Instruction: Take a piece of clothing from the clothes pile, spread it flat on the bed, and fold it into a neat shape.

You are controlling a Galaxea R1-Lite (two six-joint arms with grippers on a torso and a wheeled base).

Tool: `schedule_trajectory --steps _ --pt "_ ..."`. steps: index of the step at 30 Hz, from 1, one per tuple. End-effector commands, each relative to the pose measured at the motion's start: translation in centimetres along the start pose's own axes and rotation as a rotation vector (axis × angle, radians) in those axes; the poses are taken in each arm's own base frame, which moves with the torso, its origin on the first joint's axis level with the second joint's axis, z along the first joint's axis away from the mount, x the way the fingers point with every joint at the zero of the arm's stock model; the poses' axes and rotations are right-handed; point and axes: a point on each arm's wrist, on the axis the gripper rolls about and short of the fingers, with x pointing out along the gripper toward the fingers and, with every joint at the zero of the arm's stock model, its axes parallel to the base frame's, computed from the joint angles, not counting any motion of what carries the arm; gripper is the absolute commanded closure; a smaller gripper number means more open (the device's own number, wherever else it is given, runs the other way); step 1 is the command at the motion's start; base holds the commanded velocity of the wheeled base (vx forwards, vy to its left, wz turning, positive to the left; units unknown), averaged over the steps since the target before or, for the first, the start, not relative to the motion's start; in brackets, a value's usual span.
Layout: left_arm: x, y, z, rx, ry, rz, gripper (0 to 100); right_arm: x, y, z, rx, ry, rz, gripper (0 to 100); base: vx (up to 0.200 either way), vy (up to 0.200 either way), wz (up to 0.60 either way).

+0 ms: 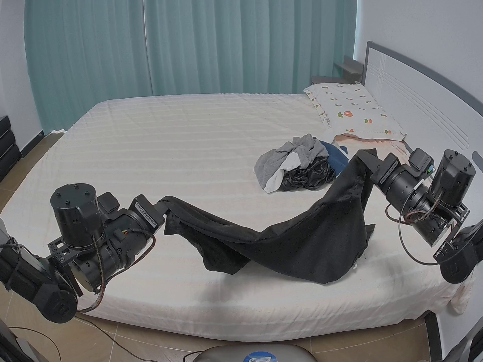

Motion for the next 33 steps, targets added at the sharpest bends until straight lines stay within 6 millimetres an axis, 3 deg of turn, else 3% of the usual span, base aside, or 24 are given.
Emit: schedule_trajectory --steps 1,33 --pt "-0.6 -0.5 0.1 0.000 -0.004 -0.019 100 0.5 -0.5 -0.7 0.001 0.001 -0.004 100 0.000 0.200 0.00" --pt "-1.6 -0.6 0.4 0.108 -0.023 -0.027 100 0.4 1.1 -1.0 0.010 -0.032 0.042 100 0.000 0.200 0.00"
